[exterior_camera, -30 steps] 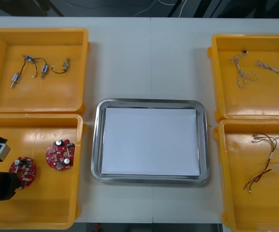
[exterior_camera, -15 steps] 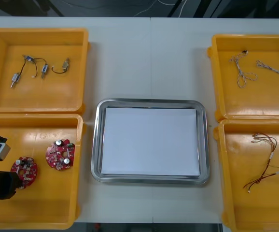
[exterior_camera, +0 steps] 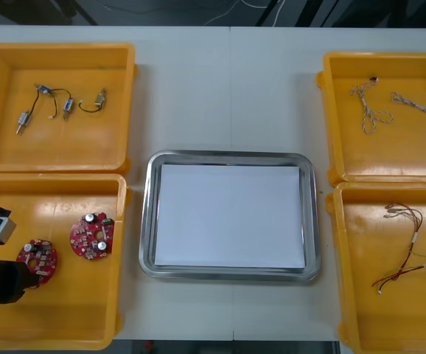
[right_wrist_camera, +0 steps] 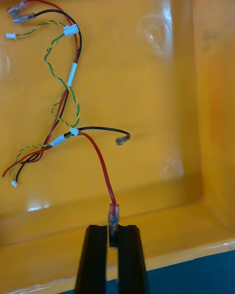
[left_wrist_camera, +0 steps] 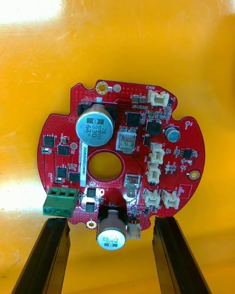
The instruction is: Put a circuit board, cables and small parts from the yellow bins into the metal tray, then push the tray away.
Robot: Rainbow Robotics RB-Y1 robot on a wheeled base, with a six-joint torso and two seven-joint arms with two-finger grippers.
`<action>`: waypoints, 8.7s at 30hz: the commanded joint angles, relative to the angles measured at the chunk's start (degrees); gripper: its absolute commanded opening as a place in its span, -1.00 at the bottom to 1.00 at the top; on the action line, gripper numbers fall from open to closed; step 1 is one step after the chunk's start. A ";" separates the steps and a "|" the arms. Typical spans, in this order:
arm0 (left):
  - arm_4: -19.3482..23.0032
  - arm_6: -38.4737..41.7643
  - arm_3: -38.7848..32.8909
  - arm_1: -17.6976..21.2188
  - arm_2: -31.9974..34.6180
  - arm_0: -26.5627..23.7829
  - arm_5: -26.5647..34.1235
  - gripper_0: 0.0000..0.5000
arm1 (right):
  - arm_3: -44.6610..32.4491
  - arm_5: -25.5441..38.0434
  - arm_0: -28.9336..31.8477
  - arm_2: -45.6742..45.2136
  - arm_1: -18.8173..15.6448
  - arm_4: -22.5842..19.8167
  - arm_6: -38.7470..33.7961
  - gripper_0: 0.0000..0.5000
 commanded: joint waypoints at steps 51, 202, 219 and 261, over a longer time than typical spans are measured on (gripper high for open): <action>7.53 32.16 -6.24 3.62 21.18 -14.25 28.81 1.00 | 16.15 12.05 -23.18 -1.59 10.87 8.45 -6.10 1.00; -13.04 41.21 4.92 -25.56 15.64 -6.16 21.25 -1.00 | 1.83 21.15 -27.75 -6.34 -10.49 -24.51 -23.68 -1.00; -10.84 41.12 4.84 -25.47 17.49 -6.60 21.95 -1.00 | -1.07 21.15 -29.42 -4.49 -11.02 -24.16 -21.48 -1.00; -2.14 44.02 -0.35 -19.40 25.14 -10.29 33.38 -1.00 | -1.60 21.15 -29.68 -3.26 -11.28 -21.61 -17.79 -0.99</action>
